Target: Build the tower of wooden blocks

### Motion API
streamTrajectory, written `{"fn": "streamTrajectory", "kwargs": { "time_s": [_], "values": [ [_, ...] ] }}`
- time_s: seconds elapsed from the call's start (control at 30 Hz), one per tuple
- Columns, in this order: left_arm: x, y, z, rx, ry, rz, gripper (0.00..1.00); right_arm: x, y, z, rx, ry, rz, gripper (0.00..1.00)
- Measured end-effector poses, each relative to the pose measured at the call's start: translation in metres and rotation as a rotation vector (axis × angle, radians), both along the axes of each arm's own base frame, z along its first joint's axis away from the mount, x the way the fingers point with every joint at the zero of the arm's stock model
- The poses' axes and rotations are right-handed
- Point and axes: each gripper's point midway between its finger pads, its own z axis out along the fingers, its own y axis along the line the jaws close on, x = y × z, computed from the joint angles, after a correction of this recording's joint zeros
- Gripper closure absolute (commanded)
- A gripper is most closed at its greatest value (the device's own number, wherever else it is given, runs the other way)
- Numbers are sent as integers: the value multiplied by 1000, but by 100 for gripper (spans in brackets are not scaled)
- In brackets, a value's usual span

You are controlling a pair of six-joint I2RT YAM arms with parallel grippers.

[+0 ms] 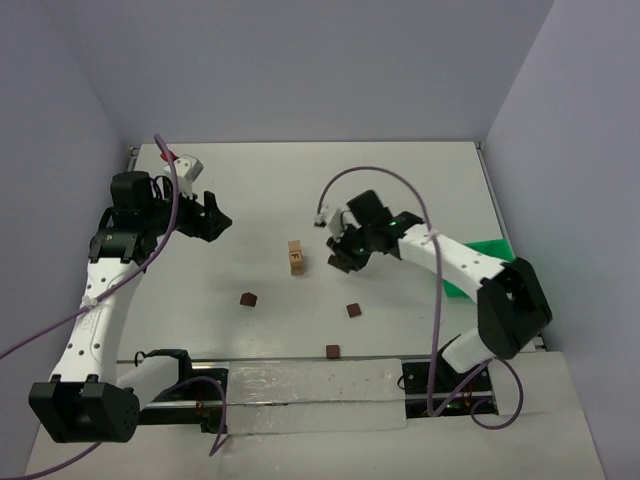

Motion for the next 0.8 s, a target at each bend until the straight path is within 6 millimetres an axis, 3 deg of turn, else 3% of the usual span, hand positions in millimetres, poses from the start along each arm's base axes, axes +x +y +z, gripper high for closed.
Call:
{"fn": "streamTrajectory", "kwargs": {
  "time_s": [0.13,0.23,0.5,0.8],
  "values": [
    [1,-18,6,2,-40,-49,13,33,-18,68,242,21,-266,100],
    [-6,-49,5,34,-57,-137,13,42,-10,99,395,85,-360,100],
    [-36,-135,2,163,-139,-414,13,31,18,107,567,383,-487,100],
    [-42,-165,-16,263,-157,-523,13,24,46,123,711,581,-511,100]
  ]
}}
